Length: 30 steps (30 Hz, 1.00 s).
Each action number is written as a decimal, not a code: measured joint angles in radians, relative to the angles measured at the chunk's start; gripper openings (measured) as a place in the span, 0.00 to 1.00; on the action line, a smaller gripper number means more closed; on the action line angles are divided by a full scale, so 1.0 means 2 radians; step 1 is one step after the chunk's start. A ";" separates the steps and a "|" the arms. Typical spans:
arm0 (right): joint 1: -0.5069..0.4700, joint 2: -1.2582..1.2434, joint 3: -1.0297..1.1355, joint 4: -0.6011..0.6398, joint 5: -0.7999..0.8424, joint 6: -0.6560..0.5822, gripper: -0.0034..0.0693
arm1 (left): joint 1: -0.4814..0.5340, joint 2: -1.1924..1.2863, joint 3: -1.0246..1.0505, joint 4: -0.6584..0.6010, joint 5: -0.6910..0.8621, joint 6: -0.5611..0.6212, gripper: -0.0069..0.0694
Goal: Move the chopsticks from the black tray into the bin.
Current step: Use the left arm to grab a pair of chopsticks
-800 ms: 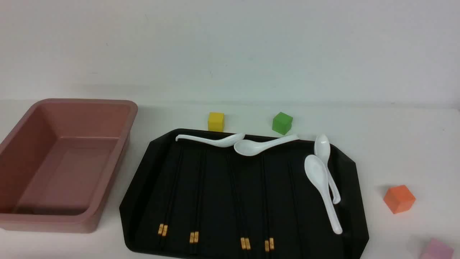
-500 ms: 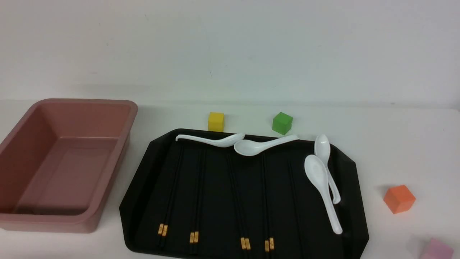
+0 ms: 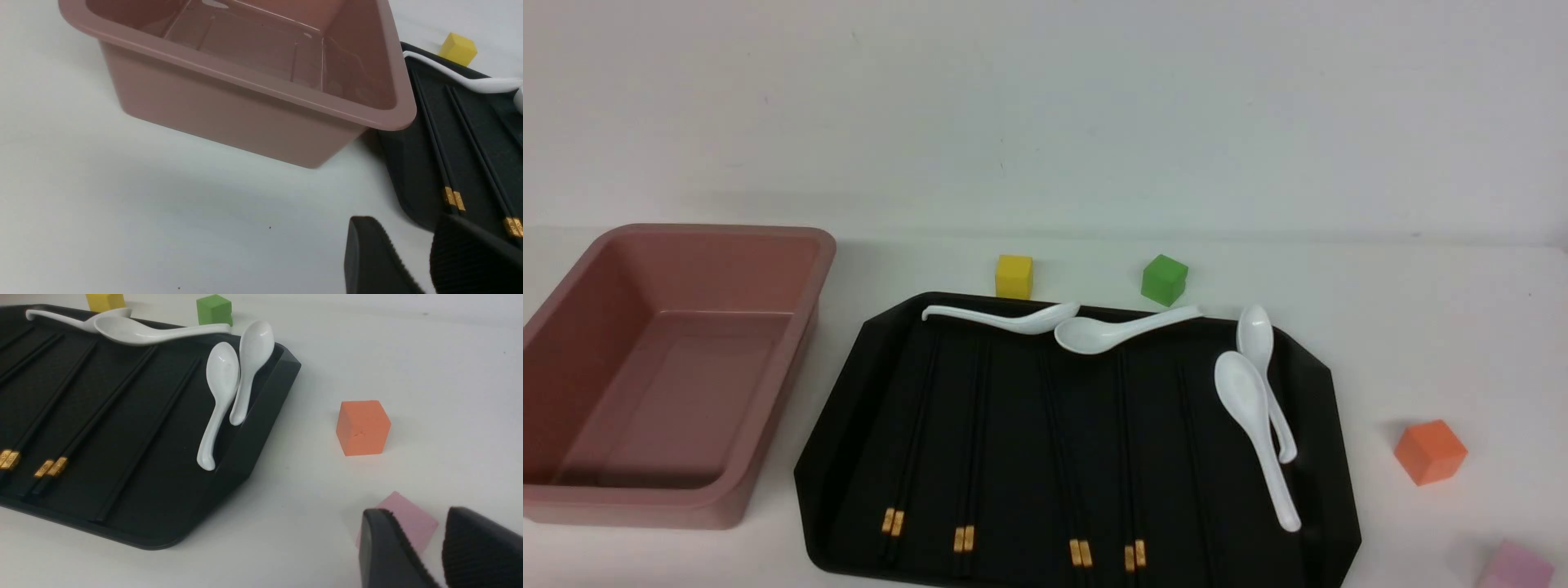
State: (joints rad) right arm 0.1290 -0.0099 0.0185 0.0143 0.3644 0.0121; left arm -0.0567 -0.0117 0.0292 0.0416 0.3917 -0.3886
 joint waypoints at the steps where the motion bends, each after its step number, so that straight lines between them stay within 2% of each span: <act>1: 0.000 0.000 0.000 0.000 0.000 0.000 0.38 | 0.000 0.000 0.000 0.000 0.000 0.000 0.40; 25: 0.000 0.000 0.000 0.000 0.000 0.000 0.38 | 0.000 0.000 0.000 0.001 0.000 0.000 0.40; 30: 0.000 0.000 0.000 0.000 0.000 0.000 0.38 | 0.000 0.000 0.000 -0.051 -0.012 -0.030 0.40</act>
State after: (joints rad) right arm 0.1290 -0.0099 0.0185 0.0143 0.3644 0.0121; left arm -0.0567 -0.0117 0.0292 -0.0598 0.3685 -0.4492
